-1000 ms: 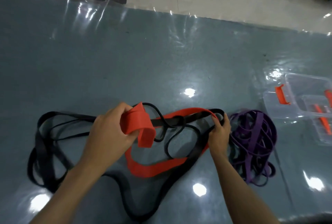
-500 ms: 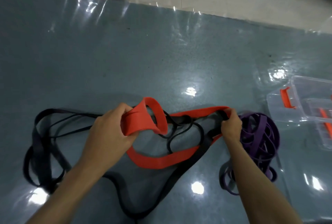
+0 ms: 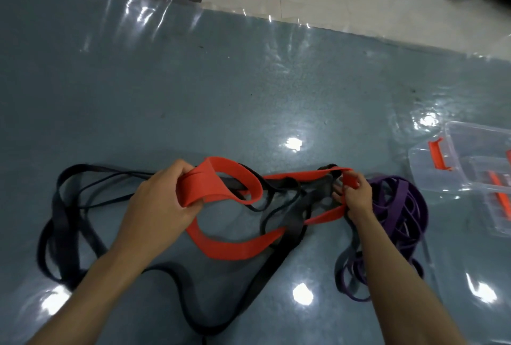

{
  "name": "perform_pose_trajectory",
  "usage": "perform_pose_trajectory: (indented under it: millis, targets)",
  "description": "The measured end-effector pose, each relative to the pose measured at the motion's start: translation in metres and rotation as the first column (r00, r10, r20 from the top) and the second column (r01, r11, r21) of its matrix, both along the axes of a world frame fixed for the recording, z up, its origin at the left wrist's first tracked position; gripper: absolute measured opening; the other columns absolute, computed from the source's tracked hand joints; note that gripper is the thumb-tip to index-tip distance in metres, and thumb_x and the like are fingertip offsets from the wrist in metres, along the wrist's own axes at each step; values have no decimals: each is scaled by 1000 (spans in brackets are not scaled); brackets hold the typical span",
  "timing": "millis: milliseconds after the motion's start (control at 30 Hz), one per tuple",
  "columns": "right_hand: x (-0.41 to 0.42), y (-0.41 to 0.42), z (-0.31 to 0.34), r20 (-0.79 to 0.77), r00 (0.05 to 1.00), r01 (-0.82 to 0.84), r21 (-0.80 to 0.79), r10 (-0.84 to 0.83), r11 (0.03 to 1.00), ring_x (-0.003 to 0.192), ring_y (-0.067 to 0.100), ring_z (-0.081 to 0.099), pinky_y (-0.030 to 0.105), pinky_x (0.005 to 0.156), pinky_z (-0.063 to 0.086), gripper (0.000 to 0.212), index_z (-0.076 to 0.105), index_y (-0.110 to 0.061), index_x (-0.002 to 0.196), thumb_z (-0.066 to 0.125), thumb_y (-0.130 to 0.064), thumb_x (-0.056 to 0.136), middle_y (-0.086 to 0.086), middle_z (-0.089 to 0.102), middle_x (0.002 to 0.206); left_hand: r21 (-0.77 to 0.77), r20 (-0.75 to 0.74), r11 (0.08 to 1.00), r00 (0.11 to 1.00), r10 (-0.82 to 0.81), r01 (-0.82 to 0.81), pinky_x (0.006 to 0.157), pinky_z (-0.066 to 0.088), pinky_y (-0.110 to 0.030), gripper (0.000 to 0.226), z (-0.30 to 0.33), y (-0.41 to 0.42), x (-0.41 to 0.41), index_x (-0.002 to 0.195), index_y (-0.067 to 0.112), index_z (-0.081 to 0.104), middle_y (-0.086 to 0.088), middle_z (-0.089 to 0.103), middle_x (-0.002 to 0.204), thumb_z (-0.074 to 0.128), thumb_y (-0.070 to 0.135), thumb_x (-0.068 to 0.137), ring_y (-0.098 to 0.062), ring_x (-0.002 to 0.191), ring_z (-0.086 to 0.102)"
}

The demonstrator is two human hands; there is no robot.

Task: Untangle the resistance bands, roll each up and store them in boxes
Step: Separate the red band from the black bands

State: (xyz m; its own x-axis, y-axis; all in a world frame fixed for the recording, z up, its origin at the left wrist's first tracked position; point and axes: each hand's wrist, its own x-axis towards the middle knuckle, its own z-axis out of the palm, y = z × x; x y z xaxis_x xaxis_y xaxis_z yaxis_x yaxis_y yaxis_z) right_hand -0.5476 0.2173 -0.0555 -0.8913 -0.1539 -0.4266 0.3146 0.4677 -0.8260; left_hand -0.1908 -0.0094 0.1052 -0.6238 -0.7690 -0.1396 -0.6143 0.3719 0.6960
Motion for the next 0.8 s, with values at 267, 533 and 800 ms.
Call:
perform_pose_trajectory:
  millis: [267, 533, 800]
  targets:
    - [4, 1, -1, -167, 916, -262, 444, 366, 857, 131, 41, 56, 48, 107, 48, 83, 49, -15, 151, 87, -3, 78, 23, 54, 146, 14, 22, 1000, 1000, -21, 21, 78, 56, -47, 29, 1, 7, 1, 96, 35, 57, 13, 69, 90, 75, 28, 74, -17, 90, 68]
    - [7, -7, -6, -189, 656, -134, 924, 730, 359, 136, 45, 46, 55, 102, 42, 88, 54, 0, 136, 87, -51, 72, 28, 45, 151, -14, 40, 1000, 999, -9, 9, 78, 55, -46, 32, -3, 6, 3, 97, 36, 57, 14, 68, 91, 76, 26, 74, -16, 90, 67]
    - [7, -13, 12, -278, 627, -183, 855, 728, 484, 102, 46, 56, 48, 71, 52, 18, 75, 4, 101, 70, -4, 87, 25, 52, 117, -29, 62, 1000, 998, -10, 12, 78, 56, -46, 34, -9, 3, 5, 98, 36, 57, 13, 69, 92, 79, 24, 73, -17, 91, 68]
